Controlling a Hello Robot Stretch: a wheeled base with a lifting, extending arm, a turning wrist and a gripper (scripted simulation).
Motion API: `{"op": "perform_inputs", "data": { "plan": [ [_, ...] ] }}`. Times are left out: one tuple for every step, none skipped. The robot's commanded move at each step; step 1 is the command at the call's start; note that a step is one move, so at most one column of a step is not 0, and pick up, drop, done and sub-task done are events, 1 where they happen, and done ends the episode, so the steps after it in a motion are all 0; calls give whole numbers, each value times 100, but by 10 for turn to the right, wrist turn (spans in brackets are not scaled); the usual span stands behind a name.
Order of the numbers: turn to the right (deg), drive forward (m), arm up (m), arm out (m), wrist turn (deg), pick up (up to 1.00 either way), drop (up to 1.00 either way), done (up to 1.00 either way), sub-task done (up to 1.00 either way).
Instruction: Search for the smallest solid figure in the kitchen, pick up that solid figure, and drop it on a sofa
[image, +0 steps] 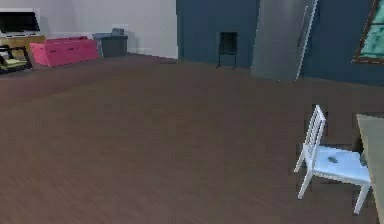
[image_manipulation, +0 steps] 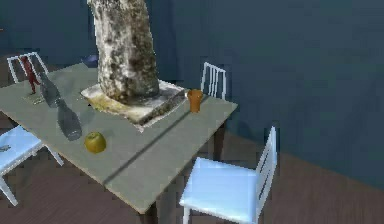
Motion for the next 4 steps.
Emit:
{"op": "perform_inputs", "data": {
  "plan": [
    [-180, 0, 0, 0, 0, 0, 0, 0, 0],
    [0, 20, 0, 0, 0, 0, 0, 0, 0],
    [450, 0, 0, 0, 0, 0, 0, 0, 0],
    [30, 0, 0, 0, 0, 0, 0, 0, 0]
  ]
}}
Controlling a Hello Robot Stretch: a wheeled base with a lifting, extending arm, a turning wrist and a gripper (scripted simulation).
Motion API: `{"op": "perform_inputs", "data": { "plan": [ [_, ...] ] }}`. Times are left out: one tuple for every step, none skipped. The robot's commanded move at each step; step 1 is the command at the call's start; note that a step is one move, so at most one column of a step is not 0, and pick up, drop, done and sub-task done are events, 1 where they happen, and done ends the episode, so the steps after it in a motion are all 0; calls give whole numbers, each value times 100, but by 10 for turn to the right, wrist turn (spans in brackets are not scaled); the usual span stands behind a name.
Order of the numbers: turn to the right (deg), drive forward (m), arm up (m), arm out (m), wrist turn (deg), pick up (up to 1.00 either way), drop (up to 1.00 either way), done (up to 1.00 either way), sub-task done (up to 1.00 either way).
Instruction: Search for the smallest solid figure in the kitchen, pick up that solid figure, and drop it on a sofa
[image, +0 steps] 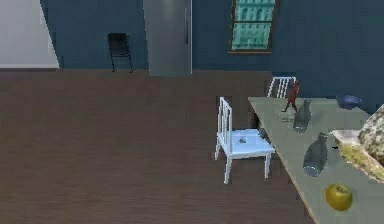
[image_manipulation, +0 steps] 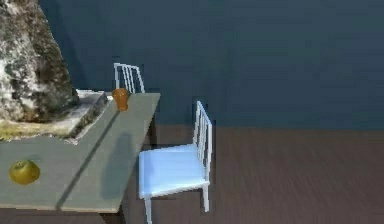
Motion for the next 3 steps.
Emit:
{"op": "perform_inputs", "data": {
  "plan": [
    [0, 65, 0, 0, 0, 0, 0, 0, 0],
    [-450, 0, 0, 0, 0, 0, 0, 0, 0],
    [450, 0, 0, 0, 0, 0, 0, 0, 0]
  ]
}}
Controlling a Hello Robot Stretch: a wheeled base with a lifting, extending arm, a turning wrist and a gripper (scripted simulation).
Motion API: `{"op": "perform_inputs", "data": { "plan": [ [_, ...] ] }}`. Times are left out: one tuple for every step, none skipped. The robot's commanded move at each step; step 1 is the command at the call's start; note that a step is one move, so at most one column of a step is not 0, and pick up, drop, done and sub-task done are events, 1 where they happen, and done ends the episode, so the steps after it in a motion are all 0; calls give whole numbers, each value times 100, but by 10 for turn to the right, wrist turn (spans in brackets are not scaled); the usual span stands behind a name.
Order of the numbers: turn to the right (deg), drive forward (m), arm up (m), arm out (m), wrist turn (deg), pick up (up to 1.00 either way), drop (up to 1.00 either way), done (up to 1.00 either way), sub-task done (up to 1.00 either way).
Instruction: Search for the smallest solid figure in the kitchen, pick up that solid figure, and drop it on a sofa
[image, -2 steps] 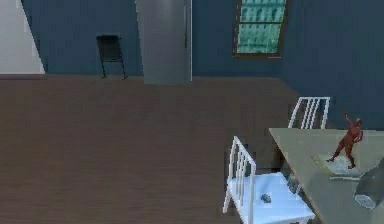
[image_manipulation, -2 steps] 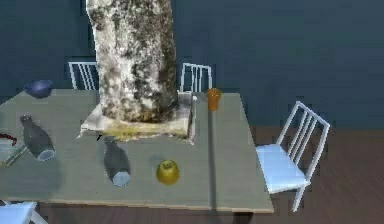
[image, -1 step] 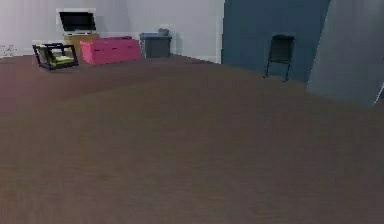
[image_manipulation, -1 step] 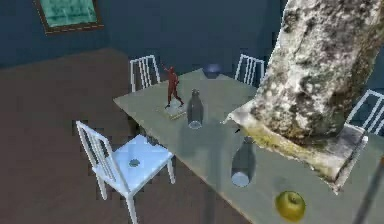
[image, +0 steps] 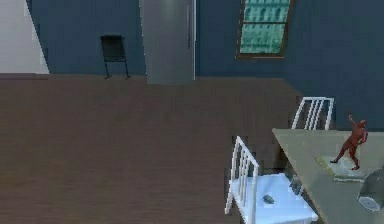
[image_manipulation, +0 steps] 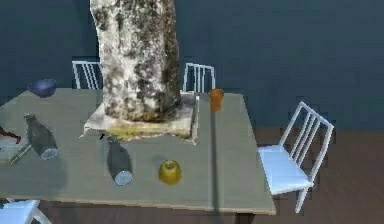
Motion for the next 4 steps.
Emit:
{"op": "perform_inputs", "data": {
  "plan": [
    [210, 0, 0, 0, 0, 0, 0, 0, 0],
    [0, 55, 0, 0, 0, 0, 0, 0, 0],
    [-450, 0, 0, 0, 0, 0, 0, 0, 0],
    [0, 0, 50, 0, 0, 0, 0, 0, 0]
  ]
}}
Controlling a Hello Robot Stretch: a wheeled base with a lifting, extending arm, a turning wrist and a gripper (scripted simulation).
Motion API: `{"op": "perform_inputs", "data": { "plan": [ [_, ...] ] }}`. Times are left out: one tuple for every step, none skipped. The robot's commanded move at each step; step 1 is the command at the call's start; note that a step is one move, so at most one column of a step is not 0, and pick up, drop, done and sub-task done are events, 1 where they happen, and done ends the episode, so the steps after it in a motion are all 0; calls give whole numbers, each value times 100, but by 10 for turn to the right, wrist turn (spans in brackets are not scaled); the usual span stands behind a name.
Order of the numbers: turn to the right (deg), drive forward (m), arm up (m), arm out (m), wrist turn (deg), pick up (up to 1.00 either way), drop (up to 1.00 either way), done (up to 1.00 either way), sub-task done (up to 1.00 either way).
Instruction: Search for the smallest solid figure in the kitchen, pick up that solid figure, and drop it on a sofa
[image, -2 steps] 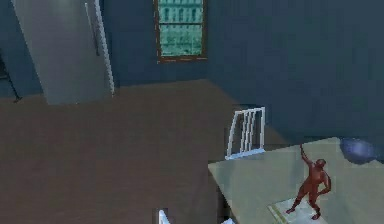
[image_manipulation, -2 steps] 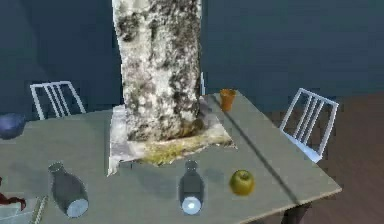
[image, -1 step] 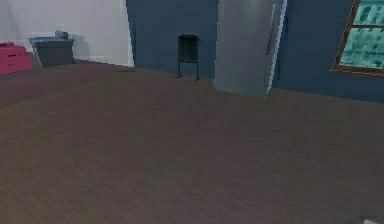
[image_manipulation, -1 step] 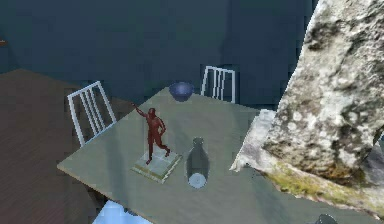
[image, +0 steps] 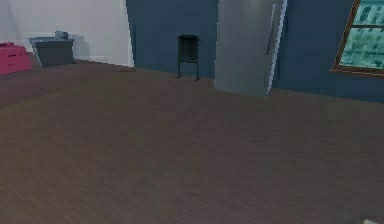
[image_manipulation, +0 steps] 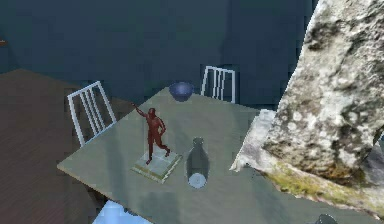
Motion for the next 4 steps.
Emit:
{"op": "perform_inputs", "data": {
  "plan": [
    [0, 0, 22, 0, 0, 0, 0, 0, 0],
    [0, 0, 0, 34, 0, 0, 0, 0, 0],
    [0, 0, 0, 0, 450, 0, 0, 0, 0],
    [0, 0, 0, 0, 450, 0, 0, 0, 0]
  ]
}}
